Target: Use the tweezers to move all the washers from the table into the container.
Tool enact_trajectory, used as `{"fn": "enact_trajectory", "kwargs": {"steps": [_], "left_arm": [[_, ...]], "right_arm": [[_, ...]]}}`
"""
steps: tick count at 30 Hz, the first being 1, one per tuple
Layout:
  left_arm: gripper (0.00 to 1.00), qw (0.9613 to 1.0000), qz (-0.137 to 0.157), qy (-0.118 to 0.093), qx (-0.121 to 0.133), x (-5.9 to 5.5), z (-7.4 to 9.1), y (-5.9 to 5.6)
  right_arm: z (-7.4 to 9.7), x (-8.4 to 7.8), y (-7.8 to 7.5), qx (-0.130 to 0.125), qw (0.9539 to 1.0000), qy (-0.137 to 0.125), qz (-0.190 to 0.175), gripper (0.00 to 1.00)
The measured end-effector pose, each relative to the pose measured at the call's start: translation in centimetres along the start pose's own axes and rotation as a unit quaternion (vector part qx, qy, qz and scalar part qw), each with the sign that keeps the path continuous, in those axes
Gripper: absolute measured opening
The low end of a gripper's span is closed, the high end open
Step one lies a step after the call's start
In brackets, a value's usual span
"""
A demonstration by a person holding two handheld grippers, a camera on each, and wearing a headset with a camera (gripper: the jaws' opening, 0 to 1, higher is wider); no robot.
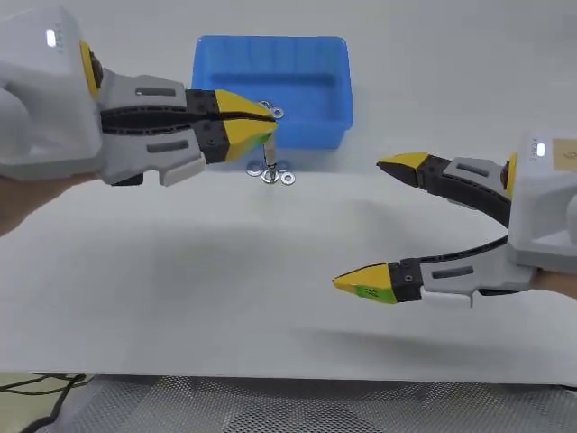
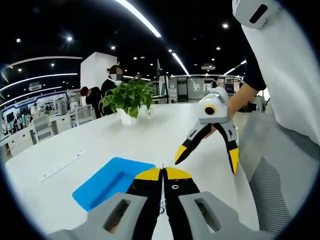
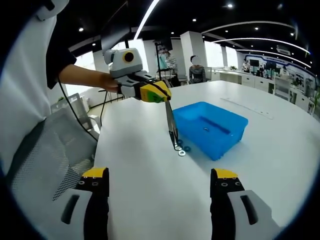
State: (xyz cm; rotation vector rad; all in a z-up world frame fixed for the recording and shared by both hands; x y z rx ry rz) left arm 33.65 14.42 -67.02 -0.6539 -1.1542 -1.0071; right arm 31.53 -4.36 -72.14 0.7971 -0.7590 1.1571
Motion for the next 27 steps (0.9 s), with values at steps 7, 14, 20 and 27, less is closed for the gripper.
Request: {"fn": "enact_trajectory", "kwargs": {"steps": [7,14,20,27], "left_arm": [[0.04,0.9999,0.007,0.007,-0.011,-0.1,-0.4,-0.4],[0.04,0.9996,0.018,0.012,-0.017,0.3,-0.3,-0.4],[0.04,0.9986,0.012,0.04,-0.032,1.0,-0.4,-0.4],[0.04,0.9978,0.024,0.048,-0.039,0.7,-0.2,0.2]], "right_arm": [[-0.5,0.4,-0.3,0.005,1.0,-0.005,-0.002,0.83],[-1.9,1.0,-0.7,0.018,0.9998,-0.006,-0.002,0.82],[-3.9,1.7,-1.1,0.049,0.9988,-0.001,0.01,0.74],[-5.6,3.3,-1.7,0.08,0.9967,-0.007,0.014,0.62]]}}
Point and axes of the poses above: the centre of the closed fingertips' face, and the gripper's own axes: z roughly backward along the fingers, y roughly to its left, x roughly out of its top, the point moved 7 cm from there along z, roughly backward along the fingers, and after that the axes turned 4 degrees about y, right-handed, at the moved point
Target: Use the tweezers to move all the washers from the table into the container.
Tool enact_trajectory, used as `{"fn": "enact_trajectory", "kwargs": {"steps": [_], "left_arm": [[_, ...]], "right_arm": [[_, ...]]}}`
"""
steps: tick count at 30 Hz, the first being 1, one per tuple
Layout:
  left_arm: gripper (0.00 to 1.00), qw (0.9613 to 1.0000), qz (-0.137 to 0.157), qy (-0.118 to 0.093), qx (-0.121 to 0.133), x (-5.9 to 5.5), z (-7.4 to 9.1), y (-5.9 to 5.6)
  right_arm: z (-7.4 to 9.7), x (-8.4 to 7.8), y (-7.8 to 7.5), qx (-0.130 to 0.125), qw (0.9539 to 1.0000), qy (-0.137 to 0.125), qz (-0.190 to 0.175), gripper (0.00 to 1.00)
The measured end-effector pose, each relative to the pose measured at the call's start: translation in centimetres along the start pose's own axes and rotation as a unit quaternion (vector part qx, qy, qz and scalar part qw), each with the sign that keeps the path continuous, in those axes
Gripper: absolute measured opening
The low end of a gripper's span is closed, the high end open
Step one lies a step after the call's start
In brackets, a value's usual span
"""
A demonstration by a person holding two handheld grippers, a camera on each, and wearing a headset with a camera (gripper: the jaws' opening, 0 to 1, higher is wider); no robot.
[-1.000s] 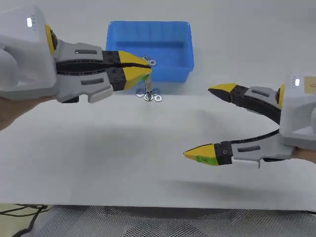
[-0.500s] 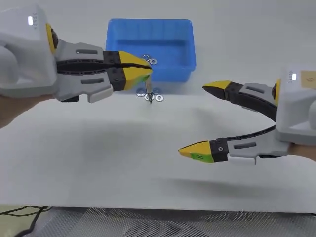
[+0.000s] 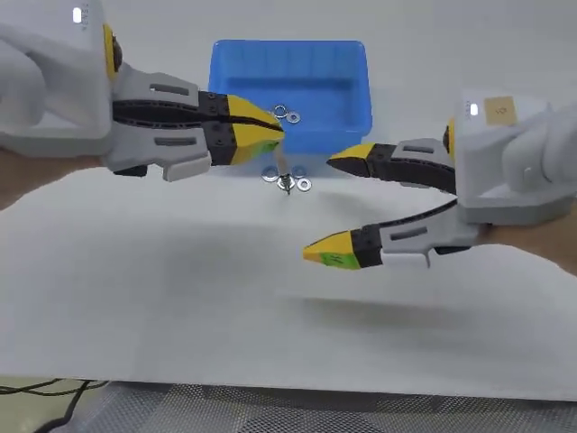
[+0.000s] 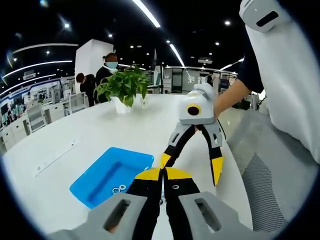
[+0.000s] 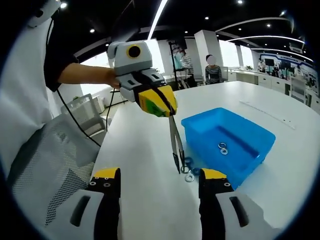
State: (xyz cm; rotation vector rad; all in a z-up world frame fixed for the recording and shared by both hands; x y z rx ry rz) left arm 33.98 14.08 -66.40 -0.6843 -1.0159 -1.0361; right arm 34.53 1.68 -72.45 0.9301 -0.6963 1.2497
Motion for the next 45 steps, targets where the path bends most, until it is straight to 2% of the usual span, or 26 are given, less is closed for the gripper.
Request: {"fn": "enact_trajectory", "kwargs": {"steps": [3,7,13,18,24,30,33,38,41,45], "left_arm": [[0.04,1.0,0.002,0.002,-0.002,-0.3,0.2,0.4],[0.04,0.9999,-0.003,0.008,-0.006,-0.3,0.2,0.5],[0.04,0.9997,-0.009,0.019,-0.014,-0.3,0.3,0.5],[0.04,0.9995,-0.012,0.023,-0.017,-0.4,0.3,0.6],[0.04,0.9995,-0.012,0.023,-0.018,-0.5,0.2,0.5],[0.04,0.9993,-0.018,0.026,-0.021,-0.5,0.0,0.2],[0.04,0.9993,-0.017,0.026,-0.02,-0.6,0.0,0.3],[0.04,0.9993,-0.017,0.027,-0.018,-0.7,0.1,0.4],[0.04,0.9993,-0.017,0.028,-0.016,-0.7,0.1,0.3],[0.05,0.9995,-0.008,0.029,0.001,-0.6,0.1,0.4]], "right_arm": [[-0.5,0.5,-0.5,0.006,1.0,-0.003,0.0,0.55],[-1.5,0.5,-1.0,0.022,0.9995,0.021,0.01,0.47],[-2.7,0.7,-1.4,0.032,0.9982,0.033,0.037,0.31],[-3.3,0.6,-1.7,0.047,0.9961,0.052,0.054,0.29],[-3.2,1.0,-2.1,0.046,0.9958,0.044,0.065,0.2],[-3.2,1.2,-2.2,0.042,0.9921,0.052,0.106,0.13],[-3.3,1.3,-2.1,0.043,0.9887,0.06,0.131,0.12],[-3.4,1.4,-2.1,0.039,0.9865,0.067,0.144,0.11],[-3.4,1.4,-2.1,0.037,0.9858,0.068,0.149,0.1],[-3.5,1.4,-2.3,0.033,0.9865,0.068,0.145,0.1]]}}
Point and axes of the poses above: the centre of the closed fingertips' face, and the gripper's own axes: z roughly backward along the fingers, y roughly to its left, x roughly out of its top, the point moved 7 cm from there along z, roughly backward along the fingers, and after that the axes turned 4 degrees about y, right-handed, at the moved point
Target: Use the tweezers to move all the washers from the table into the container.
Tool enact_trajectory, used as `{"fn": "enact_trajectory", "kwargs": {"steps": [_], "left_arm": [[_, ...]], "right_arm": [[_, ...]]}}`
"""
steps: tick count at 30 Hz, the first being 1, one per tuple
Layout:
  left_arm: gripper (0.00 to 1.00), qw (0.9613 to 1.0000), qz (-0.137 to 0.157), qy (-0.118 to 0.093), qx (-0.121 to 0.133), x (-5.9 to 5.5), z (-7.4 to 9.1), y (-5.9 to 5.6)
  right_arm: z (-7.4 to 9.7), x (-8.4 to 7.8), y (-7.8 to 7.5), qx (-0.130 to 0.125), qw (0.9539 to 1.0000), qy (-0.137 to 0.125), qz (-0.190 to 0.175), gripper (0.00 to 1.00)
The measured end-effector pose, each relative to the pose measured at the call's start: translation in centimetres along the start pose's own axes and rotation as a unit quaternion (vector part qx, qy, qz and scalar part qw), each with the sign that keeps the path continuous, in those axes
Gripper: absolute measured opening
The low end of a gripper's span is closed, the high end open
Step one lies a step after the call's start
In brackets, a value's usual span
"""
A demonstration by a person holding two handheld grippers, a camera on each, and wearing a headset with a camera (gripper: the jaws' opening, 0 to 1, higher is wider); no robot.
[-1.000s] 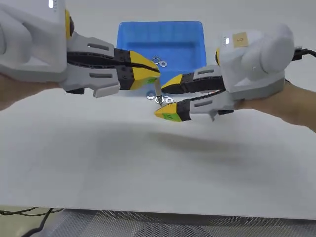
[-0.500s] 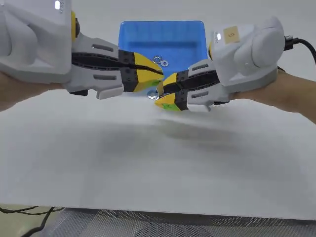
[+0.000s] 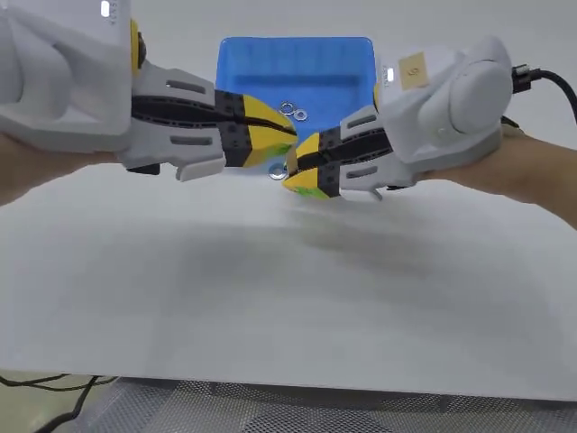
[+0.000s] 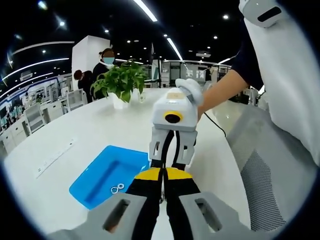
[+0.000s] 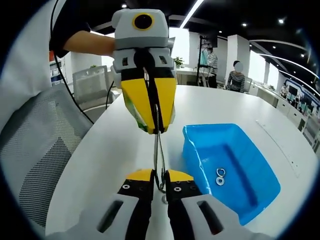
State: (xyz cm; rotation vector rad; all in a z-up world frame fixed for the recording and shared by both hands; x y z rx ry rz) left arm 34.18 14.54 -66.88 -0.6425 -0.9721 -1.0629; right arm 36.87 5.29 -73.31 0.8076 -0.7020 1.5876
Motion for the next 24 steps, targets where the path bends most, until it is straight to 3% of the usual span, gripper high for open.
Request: {"fn": "enact_trajectory", "kwargs": {"steps": [4,8,16,21,24], "left_arm": [[0.05,0.9997,0.021,-0.01,0.007,0.2,-0.2,-0.4],[0.1,0.998,0.047,-0.04,0.015,1.1,0.1,-0.4],[0.2,0.9981,0.047,-0.026,0.029,1.1,1.0,-1.0],[0.28,0.9967,0.053,-0.048,0.039,2.3,2.2,-1.8],[0.32,0.9963,0.052,-0.049,0.047,2.4,2.7,-1.9]], "right_arm": [[0.0,0.1,0.1,0.002,1.0,-0.002,0.001,0.1],[0.0,0.3,0.1,-0.001,1.0,-0.003,0.0,0.09],[0.8,0.8,0.7,-0.006,1.0,0.0,0.002,0.09],[1.5,1.6,1.0,-0.014,0.9999,-0.005,0.002,0.09],[1.9,2.1,1.3,-0.015,0.9999,-0.004,0.004,0.09]]}}
Point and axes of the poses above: the centre of the closed fingertips' face, and the gripper's own axes: z roughly backward along the fingers, y roughly to its left, x roughly out of its top, the point moved 7 cm from there along z, roughly backward along the fingers, and after that the axes turned 4 degrees about y, right-handed, at the moved point
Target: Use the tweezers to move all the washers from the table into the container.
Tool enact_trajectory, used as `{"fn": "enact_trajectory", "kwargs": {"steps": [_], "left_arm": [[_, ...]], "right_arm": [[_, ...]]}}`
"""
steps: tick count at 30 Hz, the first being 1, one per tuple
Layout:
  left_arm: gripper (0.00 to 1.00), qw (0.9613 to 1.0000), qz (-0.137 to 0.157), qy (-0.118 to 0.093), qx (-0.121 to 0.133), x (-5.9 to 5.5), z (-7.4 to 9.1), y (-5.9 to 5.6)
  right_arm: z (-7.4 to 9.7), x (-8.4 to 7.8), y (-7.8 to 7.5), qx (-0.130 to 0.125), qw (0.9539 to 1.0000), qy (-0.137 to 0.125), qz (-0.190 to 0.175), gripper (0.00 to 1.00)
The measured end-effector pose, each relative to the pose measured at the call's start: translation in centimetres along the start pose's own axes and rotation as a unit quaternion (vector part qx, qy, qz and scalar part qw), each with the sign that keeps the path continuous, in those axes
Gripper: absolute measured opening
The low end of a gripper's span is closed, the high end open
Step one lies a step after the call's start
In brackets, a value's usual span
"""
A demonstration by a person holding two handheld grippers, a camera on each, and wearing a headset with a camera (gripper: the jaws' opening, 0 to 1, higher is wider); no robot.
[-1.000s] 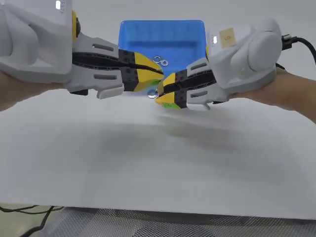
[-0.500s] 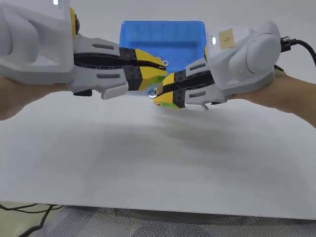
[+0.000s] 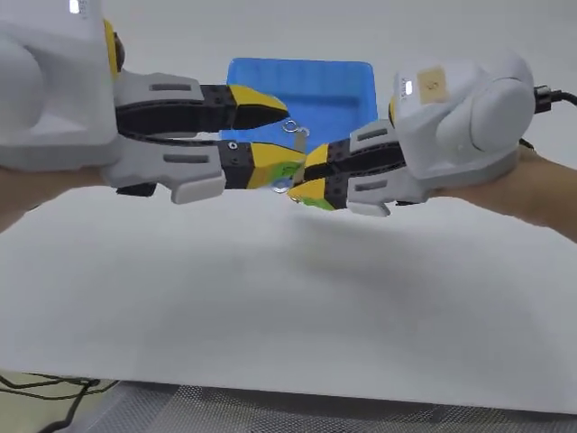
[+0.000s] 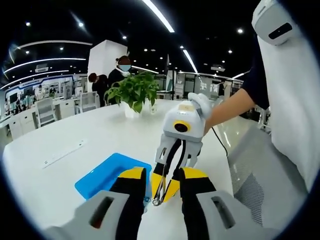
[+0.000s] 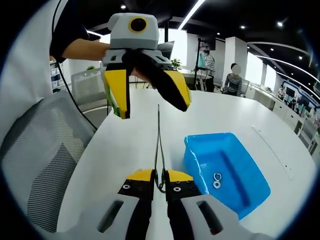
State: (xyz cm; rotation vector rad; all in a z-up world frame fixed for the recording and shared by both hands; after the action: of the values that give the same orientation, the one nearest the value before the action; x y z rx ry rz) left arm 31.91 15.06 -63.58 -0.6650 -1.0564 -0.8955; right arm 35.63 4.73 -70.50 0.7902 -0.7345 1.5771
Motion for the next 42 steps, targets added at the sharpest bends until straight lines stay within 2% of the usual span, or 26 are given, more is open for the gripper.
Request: {"fn": "enact_trajectory", "kwargs": {"steps": [5,10,13,19,24,28,33,36,39,42], "left_arm": [[0.41,0.9998,0.005,0.007,0.017,-0.4,1.3,-0.2],[0.53,0.9994,0.009,0.011,0.033,-0.6,2.1,-0.5],[0.53,0.999,0.002,0.004,0.044,-0.7,2.7,-0.8],[0.59,0.9981,0.018,-0.006,0.059,-1.3,3.7,-1.0],[0.67,0.9973,0.024,-0.007,0.069,-1.7,4.3,-1.1],[0.75,0.9962,0.031,-0.008,0.08,-2.2,4.9,-0.9],[0.84,0.9946,0.049,-0.01,0.091,-2.9,5.3,-0.6],[0.86,0.9944,0.053,-0.001,0.092,-3.3,5.4,-0.7],[0.88,0.9947,0.054,0.007,0.087,-3.6,5.6,-1.0],[0.94,0.9941,0.064,0.015,0.087,-4.1,5.8,-1.1]], "right_arm": [[0.8,1.0,0.4,-0.003,1.0,-0.004,0.005,0.09],[1.9,2.0,0.4,-0.009,0.9999,-0.01,0.007,0.09],[2.8,2.6,0.2,-0.019,0.9997,-0.014,0.008,0.09],[4.3,3.6,-0.2,-0.036,0.9991,-0.018,0.009,0.09],[5.5,4.4,-1.4,-0.058,0.998,-0.023,0.01,0.09],[6.0,4.8,-2.4,-0.072,0.9969,-0.032,0.007,0.09],[6.1,5.0,-3.9,-0.084,0.996,-0.03,0.01,0.09],[5.8,4.9,-5.2,-0.086,0.9954,-0.043,0.0,0.09],[5.0,4.2,-6.4,-0.086,0.9953,-0.044,-0.012,0.09],[4.2,3.7,-7.5,-0.086,0.995,-0.046,-0.022,0.09]]}}
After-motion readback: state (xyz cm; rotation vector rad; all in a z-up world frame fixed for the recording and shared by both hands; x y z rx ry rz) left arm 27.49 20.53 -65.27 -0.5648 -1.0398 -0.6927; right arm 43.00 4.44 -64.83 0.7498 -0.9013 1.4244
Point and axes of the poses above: the centre of the closed fingertips' face, and the gripper's own axes: z roughly backward along the fingers, y roughly to its left, x roughly out of its top, the point moved 7 cm from there along z, roughly backward along the fingers, and after that the axes turned 4 degrees about y, right-handed, at the moved point
